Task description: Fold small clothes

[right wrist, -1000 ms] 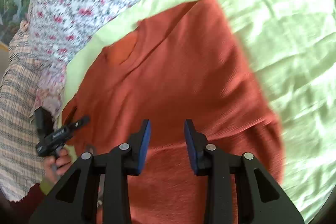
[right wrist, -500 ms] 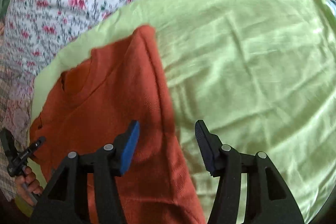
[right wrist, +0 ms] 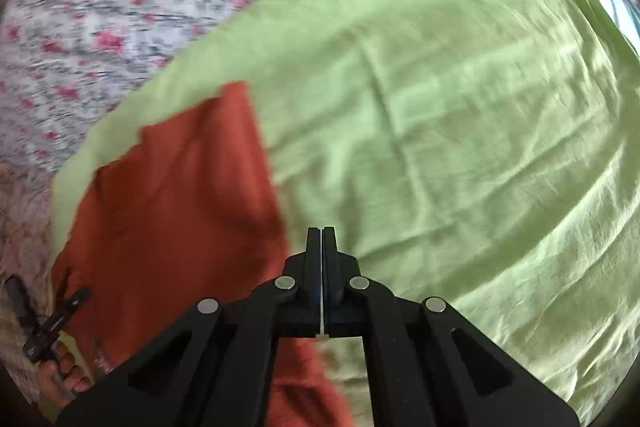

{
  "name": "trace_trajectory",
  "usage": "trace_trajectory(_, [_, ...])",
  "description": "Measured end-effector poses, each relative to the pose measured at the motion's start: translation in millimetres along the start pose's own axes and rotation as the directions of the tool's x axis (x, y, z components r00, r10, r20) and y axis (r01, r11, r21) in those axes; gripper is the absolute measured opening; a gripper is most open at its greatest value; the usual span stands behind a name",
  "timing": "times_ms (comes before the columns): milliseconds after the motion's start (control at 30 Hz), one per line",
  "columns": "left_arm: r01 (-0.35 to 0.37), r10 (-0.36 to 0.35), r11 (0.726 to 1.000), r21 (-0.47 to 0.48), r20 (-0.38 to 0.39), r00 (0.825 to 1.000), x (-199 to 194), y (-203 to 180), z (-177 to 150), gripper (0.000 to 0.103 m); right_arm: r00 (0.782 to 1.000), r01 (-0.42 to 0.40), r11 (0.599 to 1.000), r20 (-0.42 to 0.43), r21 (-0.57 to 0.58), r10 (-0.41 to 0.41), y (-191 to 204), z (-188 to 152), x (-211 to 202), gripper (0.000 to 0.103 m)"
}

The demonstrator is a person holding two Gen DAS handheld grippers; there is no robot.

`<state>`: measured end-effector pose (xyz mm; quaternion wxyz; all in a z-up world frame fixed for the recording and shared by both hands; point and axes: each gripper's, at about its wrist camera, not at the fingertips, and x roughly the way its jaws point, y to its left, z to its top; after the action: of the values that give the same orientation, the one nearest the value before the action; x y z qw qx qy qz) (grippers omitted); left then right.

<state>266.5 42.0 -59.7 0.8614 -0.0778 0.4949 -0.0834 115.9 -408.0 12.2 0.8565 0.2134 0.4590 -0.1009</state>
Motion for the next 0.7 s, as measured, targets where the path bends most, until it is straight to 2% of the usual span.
trace_trajectory(67, [-0.004,0.004,1.000,0.001,-0.007,1.000,1,2,-2,0.014,0.997,-0.074,0.995,-0.020,-0.062,0.073,25,-11,-6,0.007])
trace_trajectory(100, [-0.008,0.008,1.000,0.004,-0.009,1.000,1,3,-3,0.014,0.996,-0.088,0.991,-0.040,-0.101,0.084,37,-17,-4,0.010])
trace_trajectory(167, [-0.024,0.024,0.999,0.021,-0.009,1.000,-1,3,-5,0.015,0.995,-0.062,0.981,-0.088,-0.186,0.046,59,-29,11,0.022])
trace_trajectory(200, [-0.034,0.034,0.999,0.030,-0.010,0.999,-3,4,-6,0.016,0.994,-0.026,0.980,-0.113,-0.196,0.004,60,-33,21,0.022])
trace_trajectory(233, [-0.053,0.054,0.998,0.040,-0.012,0.998,-7,7,-8,0.016,0.992,0.000,0.985,-0.127,-0.170,-0.022,55,-34,29,0.021])
trace_trajectory(300, [-0.076,0.077,0.996,0.043,-0.003,0.997,-17,13,-9,0.017,0.992,-0.016,0.999,-0.125,-0.044,0.011,37,-32,32,0.019])
trace_trajectory(333, [-0.087,0.087,0.995,0.042,0.011,0.996,-26,20,-10,0.020,0.993,-0.020,1.000,-0.113,0.001,0.020,32,-29,27,0.022])
trace_trajectory(400, [-0.123,0.121,0.992,0.041,0.048,0.992,-44,31,-9,0.020,0.996,0.015,1.000,-0.088,-0.020,-0.017,36,-29,15,0.025])
trace_trajectory(433, [-0.149,0.146,0.988,0.044,0.076,0.986,-55,38,-7,0.023,0.996,0.020,0.999,-0.083,-0.036,-0.023,38,-32,7,0.037])
trace_trajectory(467, [-0.183,0.177,0.982,0.046,0.102,0.979,-64,46,-4,0.036,0.997,0.010,0.999,-0.082,-0.045,-0.013,42,-36,1,0.050])
trace_trajectory(500, [-0.214,0.207,0.976,0.047,0.114,0.972,-68,52,-1,0.046,0.997,-0.013,0.999,-0.081,-0.047,0.010,44,-38,-3,0.053])
trace_trajectory(533, [-0.270,0.262,0.962,0.044,0.132,0.956,-71,62,5,0.063,0.996,-0.032,0.998,-0.079,-0.051,0.028,48,-42,-9,0.054])
trace_trajectory(633, [-0.367,0.359,0.929,0.043,0.136,0.923,-67,82,17,0.072,0.994,-0.064,0.996,-0.092,-0.068,0.058,66,-57,-12,0.054])
trace_trajectory(700, [-0.404,0.396,0.914,0.045,0.126,0.910,-57,97,21,0.073,0.990,-0.091,0.994,-0.115,-0.064,0.083,73,-68,-13,0.054])
